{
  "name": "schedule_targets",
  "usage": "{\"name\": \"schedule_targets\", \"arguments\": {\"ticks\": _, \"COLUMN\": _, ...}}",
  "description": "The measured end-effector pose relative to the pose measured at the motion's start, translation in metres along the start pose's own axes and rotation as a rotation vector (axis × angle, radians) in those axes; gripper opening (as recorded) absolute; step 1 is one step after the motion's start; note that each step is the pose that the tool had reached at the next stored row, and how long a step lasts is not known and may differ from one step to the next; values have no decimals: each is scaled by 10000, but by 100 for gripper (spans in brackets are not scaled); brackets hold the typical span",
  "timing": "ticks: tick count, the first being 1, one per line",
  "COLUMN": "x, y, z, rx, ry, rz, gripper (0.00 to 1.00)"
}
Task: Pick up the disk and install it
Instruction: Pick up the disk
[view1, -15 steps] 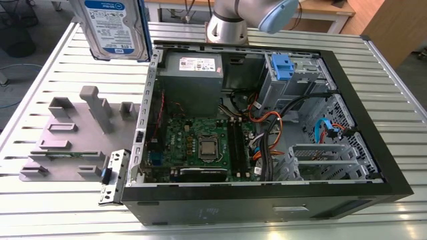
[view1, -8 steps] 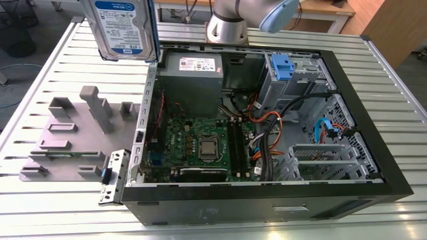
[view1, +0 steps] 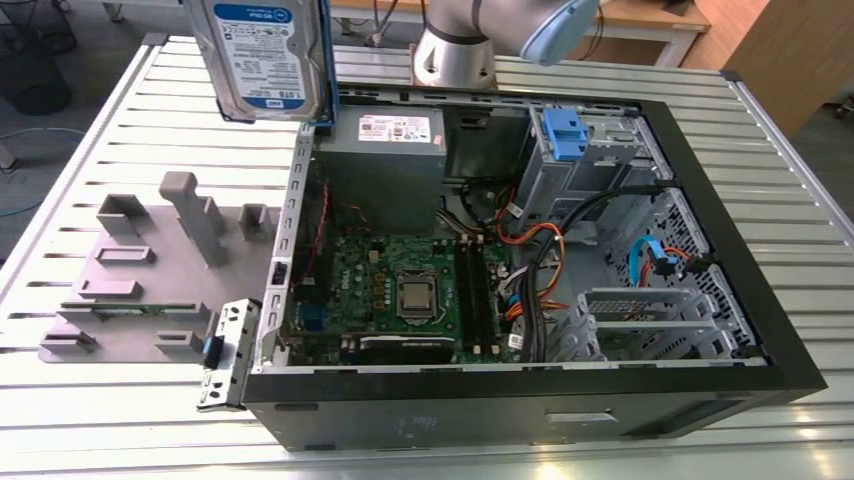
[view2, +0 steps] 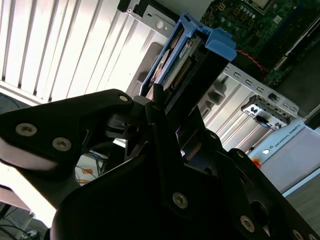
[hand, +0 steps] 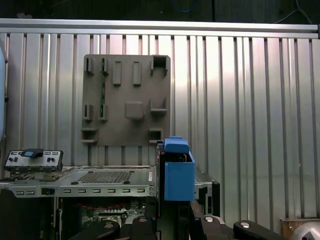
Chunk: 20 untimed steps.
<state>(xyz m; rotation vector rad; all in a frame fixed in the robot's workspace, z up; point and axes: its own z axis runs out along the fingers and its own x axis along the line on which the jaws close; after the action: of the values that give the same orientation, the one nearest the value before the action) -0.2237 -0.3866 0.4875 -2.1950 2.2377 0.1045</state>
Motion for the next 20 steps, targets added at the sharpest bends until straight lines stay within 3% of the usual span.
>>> {"name": "schedule_targets", "arguments": {"ticks": 20, "x": -8, "y": -432, "z": -13, "rx": 0, "ry": 0, "rz": -1, "gripper": 35}}
